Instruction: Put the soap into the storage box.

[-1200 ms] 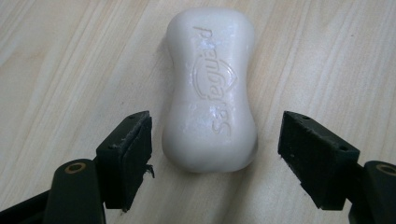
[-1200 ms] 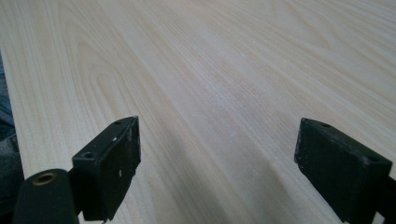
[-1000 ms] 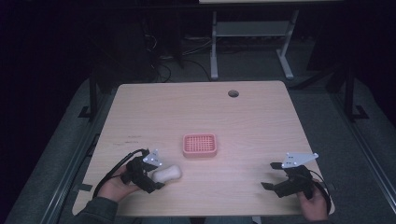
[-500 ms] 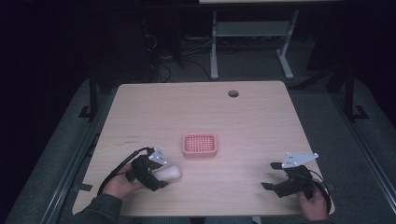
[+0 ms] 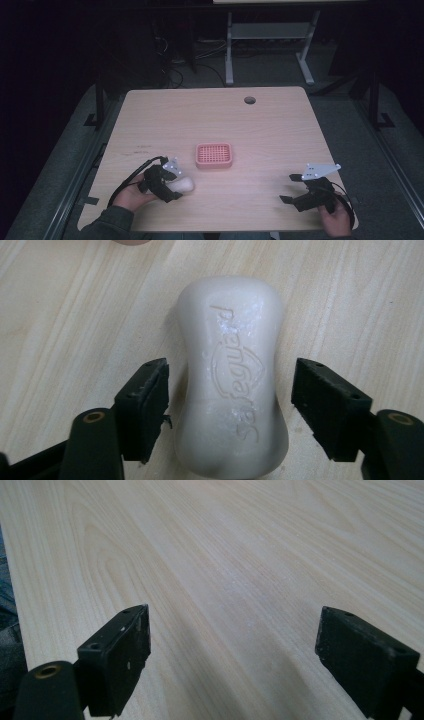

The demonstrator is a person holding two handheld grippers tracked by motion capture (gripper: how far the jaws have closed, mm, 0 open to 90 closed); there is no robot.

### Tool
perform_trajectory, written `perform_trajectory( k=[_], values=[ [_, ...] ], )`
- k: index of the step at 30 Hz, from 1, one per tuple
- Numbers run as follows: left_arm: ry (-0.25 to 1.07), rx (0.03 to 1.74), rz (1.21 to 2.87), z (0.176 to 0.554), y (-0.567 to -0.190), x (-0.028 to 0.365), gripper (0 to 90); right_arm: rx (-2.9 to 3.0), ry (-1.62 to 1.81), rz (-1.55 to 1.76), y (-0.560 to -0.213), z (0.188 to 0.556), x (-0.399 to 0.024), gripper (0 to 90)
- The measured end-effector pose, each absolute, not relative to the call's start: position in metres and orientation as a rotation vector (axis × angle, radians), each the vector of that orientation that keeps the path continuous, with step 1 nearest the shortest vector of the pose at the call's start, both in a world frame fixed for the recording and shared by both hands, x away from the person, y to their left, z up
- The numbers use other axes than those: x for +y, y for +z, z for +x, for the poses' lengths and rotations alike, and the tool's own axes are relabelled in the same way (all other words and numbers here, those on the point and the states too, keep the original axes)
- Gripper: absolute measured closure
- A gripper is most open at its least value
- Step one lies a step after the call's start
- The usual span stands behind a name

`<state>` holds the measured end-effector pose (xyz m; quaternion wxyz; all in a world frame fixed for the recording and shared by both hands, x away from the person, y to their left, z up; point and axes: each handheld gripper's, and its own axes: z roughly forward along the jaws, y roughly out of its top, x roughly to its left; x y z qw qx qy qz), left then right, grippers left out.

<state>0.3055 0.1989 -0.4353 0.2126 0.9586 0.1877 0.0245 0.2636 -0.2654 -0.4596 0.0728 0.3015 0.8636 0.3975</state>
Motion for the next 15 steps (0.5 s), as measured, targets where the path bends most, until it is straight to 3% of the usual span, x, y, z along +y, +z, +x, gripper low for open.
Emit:
perform_trajectory(
  k=[15],
  values=[
    [0.042, 0.527, 2.681, 0.3113, -0.4410, 0.1930, 41.3, 2.590, 1.195, 0.909, -0.4590, 0.2627, -0.2659, 14.2]
  ],
)
